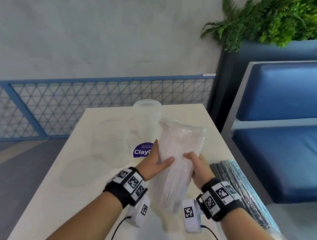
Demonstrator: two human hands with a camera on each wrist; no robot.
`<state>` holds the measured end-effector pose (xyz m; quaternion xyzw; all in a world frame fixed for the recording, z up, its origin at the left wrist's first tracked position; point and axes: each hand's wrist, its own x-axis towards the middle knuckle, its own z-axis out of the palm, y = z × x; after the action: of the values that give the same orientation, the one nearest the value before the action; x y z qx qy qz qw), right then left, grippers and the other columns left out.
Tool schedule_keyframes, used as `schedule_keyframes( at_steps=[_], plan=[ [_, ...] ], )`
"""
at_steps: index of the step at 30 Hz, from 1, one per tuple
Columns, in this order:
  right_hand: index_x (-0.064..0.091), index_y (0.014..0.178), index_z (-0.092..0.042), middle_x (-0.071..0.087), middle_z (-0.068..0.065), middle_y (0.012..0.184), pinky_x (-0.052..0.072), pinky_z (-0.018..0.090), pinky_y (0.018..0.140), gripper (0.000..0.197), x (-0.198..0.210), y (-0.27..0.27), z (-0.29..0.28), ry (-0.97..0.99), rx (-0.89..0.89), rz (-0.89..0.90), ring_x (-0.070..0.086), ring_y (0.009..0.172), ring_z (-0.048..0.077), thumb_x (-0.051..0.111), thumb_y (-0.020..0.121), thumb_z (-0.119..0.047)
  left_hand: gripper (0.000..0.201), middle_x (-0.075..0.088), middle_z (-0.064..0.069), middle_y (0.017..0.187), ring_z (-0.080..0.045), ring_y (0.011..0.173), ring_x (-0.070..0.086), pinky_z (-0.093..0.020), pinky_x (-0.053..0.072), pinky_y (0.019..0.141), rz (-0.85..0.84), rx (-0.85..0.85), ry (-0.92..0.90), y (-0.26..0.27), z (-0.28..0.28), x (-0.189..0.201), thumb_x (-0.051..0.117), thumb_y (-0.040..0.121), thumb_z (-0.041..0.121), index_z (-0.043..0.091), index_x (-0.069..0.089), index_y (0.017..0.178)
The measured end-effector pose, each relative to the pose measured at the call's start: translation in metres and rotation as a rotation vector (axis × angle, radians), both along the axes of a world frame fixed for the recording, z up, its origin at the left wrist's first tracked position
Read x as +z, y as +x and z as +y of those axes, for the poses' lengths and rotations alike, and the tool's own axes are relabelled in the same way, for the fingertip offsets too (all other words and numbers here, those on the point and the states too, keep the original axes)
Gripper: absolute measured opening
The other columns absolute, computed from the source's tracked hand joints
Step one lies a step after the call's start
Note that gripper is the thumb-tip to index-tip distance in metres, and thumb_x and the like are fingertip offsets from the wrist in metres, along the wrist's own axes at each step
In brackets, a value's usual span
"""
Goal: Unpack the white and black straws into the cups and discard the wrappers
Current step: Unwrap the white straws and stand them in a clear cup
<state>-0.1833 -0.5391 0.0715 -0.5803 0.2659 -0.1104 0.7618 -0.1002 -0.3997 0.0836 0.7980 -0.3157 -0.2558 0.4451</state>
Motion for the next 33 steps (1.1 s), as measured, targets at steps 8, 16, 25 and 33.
schedule_keyframes(
  at_steps=[8, 16, 25, 33],
  plan=[
    [0.052, 0.085, -0.004, 0.056, 0.017, 0.086, 0.044, 0.039, 0.074, 0.028, -0.002, 0.007, 0.02, 0.126, 0.23, 0.066, 0.055, 0.081, 0.032, 0.054, 0.062, -0.021, 0.094, 0.067, -0.001, 0.113, -0.018, 0.109, 0.063, -0.032, 0.053, 0.09, 0.38, -0.002, -0.16, 0.027, 0.043, -0.011, 0.088, 0.034, 0.054, 0.018, 0.057, 0.115],
    [0.051, 0.115, -0.018, 0.059, 0.004, 0.112, 0.05, 0.036, 0.084, 0.033, 0.002, 0.02, 0.039, -0.017, 0.043, -0.224, 0.058, 0.102, 0.019, 0.042, 0.086, -0.006, 0.071, 0.068, -0.01, 0.109, -0.026, 0.107, 0.064, -0.042, 0.051, 0.093, 0.35, 0.374, -0.298, 0.024, 0.069, -0.027, 0.092, 0.044, 0.021, 0.014, 0.06, 0.107],
    [0.054, 0.096, -0.018, 0.062, -0.005, 0.084, 0.049, 0.012, 0.067, 0.032, 0.015, 0.039, 0.064, -0.521, -0.056, -0.214, 0.059, 0.074, 0.006, 0.077, 0.074, -0.017, 0.069, 0.068, 0.0, 0.109, -0.017, 0.104, 0.064, -0.04, 0.052, 0.091, 0.198, 0.467, -0.28, 0.024, 0.084, -0.035, 0.091, 0.044, 0.03, 0.025, 0.059, 0.105],
    [0.063, 0.071, -0.009, 0.064, -0.004, 0.066, 0.047, 0.021, 0.065, 0.017, 0.025, 0.051, 0.075, -0.514, 0.039, -0.169, 0.057, 0.064, 0.011, 0.077, 0.074, -0.02, 0.058, 0.067, 0.004, 0.108, -0.014, 0.103, 0.062, -0.032, 0.052, 0.088, 0.077, 0.511, -0.301, 0.024, 0.102, -0.031, 0.088, 0.056, 0.021, 0.03, 0.056, 0.104]
  ],
)
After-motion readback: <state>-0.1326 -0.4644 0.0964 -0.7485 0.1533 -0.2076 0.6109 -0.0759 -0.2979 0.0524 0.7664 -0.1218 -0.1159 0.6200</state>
